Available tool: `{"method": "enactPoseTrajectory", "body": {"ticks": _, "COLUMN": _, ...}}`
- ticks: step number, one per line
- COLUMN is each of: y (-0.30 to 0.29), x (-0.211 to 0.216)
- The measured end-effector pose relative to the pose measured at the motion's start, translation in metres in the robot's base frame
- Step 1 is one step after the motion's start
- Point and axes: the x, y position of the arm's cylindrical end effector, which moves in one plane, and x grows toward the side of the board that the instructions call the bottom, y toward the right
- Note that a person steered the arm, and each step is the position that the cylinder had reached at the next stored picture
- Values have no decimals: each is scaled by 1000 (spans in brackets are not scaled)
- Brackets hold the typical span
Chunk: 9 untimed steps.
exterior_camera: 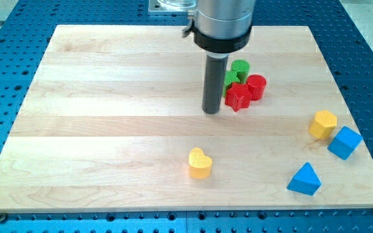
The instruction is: Place the heart vertically to the red star
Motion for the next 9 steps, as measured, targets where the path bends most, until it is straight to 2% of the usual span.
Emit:
{"method": "enactPoseTrajectory", "body": {"ticks": 1, "y": -48, "x": 14}}
{"method": "enactPoseTrajectory", "body": {"ticks": 2, "y": -88, "x": 56}}
{"method": "enactPoseTrajectory", "body": {"ticks": 3, "y": -79, "x": 121}}
{"method": "enactPoseTrajectory", "body": {"ticks": 4, "y": -79, "x": 123}}
{"method": "enactPoseTrajectory", "body": {"ticks": 5, "y": -55, "x": 123}}
{"method": "enactPoseTrajectory", "body": {"ticks": 6, "y": -3, "x": 123}}
{"method": "enactPoseTrajectory", "body": {"ticks": 8, "y": 15, "x": 123}}
{"method": "enactPoseTrajectory", "body": {"ticks": 9, "y": -17, "x": 123}}
